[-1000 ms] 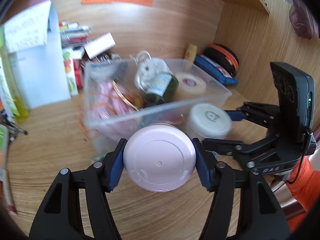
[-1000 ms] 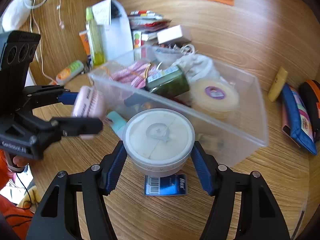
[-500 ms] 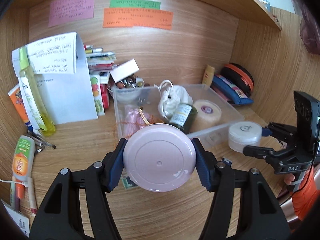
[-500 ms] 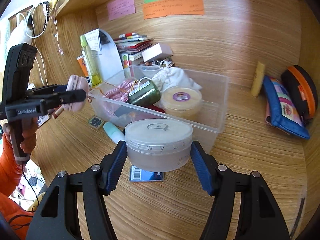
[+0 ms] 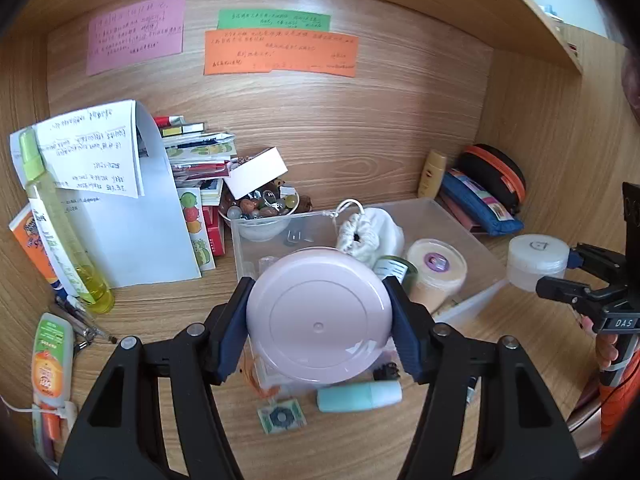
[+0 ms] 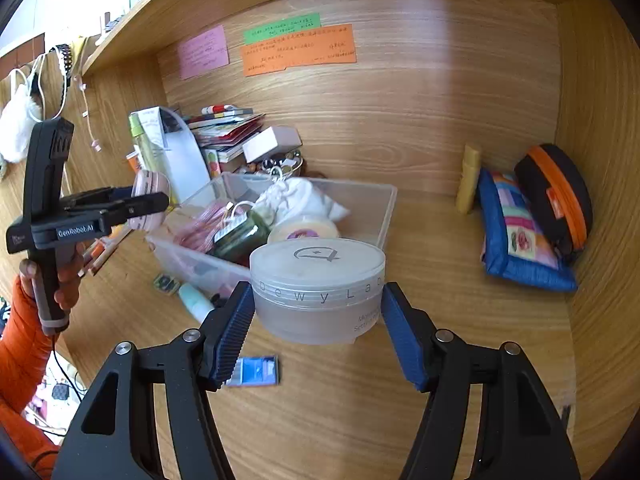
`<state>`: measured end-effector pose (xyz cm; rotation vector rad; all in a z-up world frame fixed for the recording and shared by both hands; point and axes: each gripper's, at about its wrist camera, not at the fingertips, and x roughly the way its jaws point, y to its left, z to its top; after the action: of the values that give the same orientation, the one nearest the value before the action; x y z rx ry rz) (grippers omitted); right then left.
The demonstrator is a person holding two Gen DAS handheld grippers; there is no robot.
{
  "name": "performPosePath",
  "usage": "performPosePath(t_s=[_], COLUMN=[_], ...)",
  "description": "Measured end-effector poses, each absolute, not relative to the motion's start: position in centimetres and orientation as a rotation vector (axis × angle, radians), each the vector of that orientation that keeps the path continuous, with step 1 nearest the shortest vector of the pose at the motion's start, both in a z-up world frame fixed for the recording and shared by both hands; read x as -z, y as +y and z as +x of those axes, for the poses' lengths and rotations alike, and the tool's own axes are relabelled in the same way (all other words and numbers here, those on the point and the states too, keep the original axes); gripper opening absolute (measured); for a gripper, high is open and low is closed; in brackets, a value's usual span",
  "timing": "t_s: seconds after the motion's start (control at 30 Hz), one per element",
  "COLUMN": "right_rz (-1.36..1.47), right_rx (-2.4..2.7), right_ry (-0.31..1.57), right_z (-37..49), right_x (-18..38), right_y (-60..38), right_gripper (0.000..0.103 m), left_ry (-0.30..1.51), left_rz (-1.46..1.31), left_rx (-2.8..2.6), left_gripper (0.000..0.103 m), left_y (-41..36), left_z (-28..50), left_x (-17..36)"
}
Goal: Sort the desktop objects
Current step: 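Carry the pink compact and white jar over the clear box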
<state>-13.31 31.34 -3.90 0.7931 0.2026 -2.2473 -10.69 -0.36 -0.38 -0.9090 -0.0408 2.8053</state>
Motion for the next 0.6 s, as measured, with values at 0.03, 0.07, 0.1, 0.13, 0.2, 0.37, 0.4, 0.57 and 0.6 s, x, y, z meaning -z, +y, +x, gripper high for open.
performPosePath(t_s=[0.03, 0.07, 0.1, 0.13, 0.2, 0.37, 0.4, 0.57, 0.6], right_rz=[0.794, 0.795, 0.795, 0.797, 0.811, 0.833, 0.836, 0.854, 0.850], right_rx=[2.245, 2.250, 2.255, 2.260, 2.262, 2.270, 2.269, 2.240, 2.239], right_ry=[0.217, 0.222, 0.225, 0.227, 0.223, 0.237, 0.246, 0.265, 0.273], right_z=[-13.7, -14.1, -14.5, -14.9, -15.7, -17.4, -17.8, -19.0, -19.0], right_x=[3.8, 3.7, 3.7, 3.7, 3.7, 3.5, 3.4, 3.3, 3.2], right_y=[31.0, 30.7, 30.4, 30.2, 29.7, 28.4, 28.0, 26.5, 26.2], right_gripper=[0.061, 0.061, 0.061, 0.061, 0.061, 0.061, 0.061, 0.061, 0.061], left_ry=[-0.048, -0.054, -0.056, -0.051, -0.034, -0.031, -0.043, -0.104, -0.091], left_rz=[-0.917, -0.927, -0.944, -0.957, -0.976, -0.999, -1.004, -1.033, -1.037], left_rx=[-2.802, -2.799, -2.796, -2.796, -2.799, -2.811, -2.807, -2.768, -2.770], left_gripper=[0.063, 0.063, 0.063, 0.063, 0.063, 0.063, 0.063, 0.063, 0.063], left_y=[-0.4, -0.5, -0.5, -0.6, -0.6, -1.4, -1.6, -1.9, -1.8], left_z=[-11.1, -11.5, -12.0, -12.5, -13.4, -15.4, -15.7, -16.9, -17.0], left_x=[0.5, 0.7, 0.8, 0.9, 0.9, 1.4, 1.7, 2.8, 2.8])
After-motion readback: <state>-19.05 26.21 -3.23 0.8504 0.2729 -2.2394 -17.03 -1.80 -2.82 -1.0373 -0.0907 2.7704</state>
